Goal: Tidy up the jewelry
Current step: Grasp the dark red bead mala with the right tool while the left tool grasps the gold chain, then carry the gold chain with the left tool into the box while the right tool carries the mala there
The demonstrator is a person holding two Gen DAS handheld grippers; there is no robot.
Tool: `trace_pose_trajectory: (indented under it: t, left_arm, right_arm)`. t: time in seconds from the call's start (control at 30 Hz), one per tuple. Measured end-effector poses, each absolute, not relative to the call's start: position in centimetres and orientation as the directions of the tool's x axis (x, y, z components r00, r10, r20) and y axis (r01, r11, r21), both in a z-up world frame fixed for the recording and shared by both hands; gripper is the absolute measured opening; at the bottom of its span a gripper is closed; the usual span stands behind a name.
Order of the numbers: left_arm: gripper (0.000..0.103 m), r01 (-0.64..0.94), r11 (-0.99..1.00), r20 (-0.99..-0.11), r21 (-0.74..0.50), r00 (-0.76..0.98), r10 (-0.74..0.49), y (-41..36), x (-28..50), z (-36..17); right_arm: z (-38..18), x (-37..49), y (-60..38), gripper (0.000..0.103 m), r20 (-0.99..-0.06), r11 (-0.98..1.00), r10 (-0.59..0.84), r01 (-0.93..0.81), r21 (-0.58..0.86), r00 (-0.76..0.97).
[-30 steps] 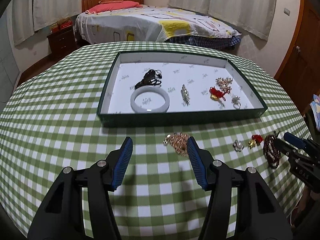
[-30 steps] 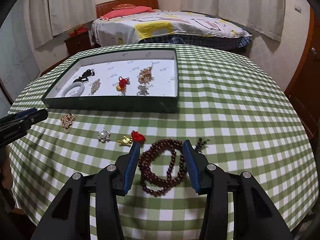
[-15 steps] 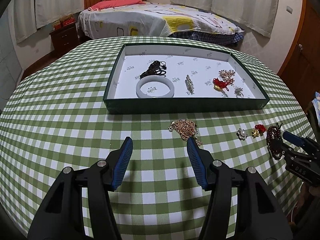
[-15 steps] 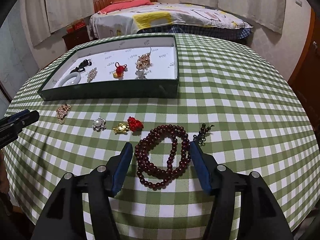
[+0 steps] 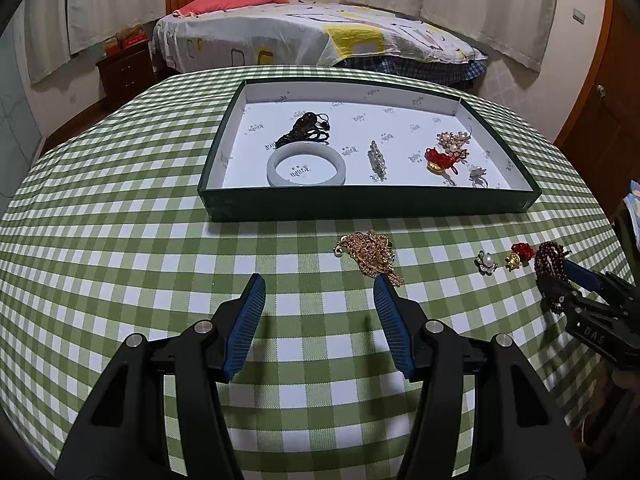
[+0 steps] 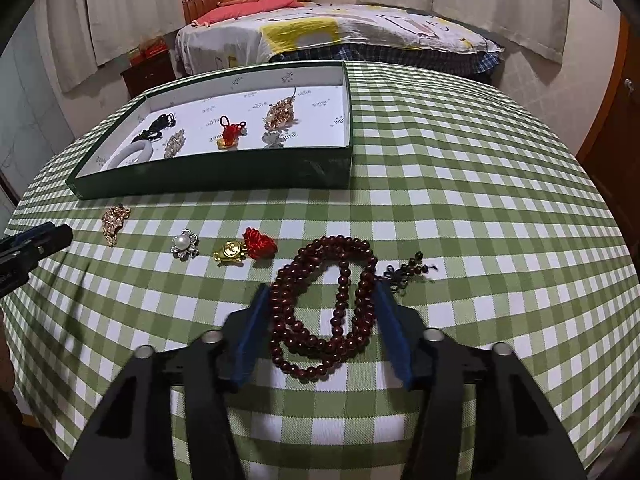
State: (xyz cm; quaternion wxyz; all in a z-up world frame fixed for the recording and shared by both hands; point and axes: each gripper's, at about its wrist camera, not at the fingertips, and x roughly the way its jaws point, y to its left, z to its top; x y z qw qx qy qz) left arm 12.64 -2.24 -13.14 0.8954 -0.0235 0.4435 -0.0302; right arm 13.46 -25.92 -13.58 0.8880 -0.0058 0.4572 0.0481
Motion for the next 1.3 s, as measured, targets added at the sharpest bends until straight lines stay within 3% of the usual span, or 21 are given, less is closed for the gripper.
trace_pose_trajectory:
  t: [0.2,0.4,0.87,0.93,1.1,1.3]
  left_arm:
    - [0.055,0.037,0.997,-0.797,-0.069,0.599,-0.077,-2.4,12.9,-13.4]
    - [0.055,0.044,0.996,-0.801,-0.072,0.593,-0.084,-2.9,13.3,-13.7]
    - [0.055,0.076,0.994,-0.811,-0.080,0.574,-0.109,-5.2,16.6,-15.1]
    - [0.053,0.078,0.993,-0.817,-0.084,0.565,-0.113,-5.2,17.2,-15.5]
    - [0.024,0.115,0.991,-0.813,-0.072,0.569,-0.125,-5.2,17.4,-15.6]
    - [0.017,0.126,0.989,-0.824,-0.072,0.552,-0.130,-4.0,16.5,-15.5]
  right_arm:
    - [-13.4,13.8,-25.8,0.019,-0.812,0.992,0.115,-0.107,0.065,0.572]
    - [-13.1,14.0,-25.4,0.012,-0.808,0.992,0.107,-0.121,0.044,0.580]
    - [-12.6,15.0,-25.9,0.012,-0.795,0.993,0.098,-0.111,0.039,0.598]
    - [-12.6,15.1,-26.0,0.012,-0.794,0.993,0.101,-0.108,0.045,0.599]
    - [-12.5,15.1,-26.1,0.012,-0.793,0.993,0.111,-0.107,0.058,0.599]
    - [-12.7,15.1,-26.0,0.012,-0.794,0.991,0.124,-0.110,0.072,0.594]
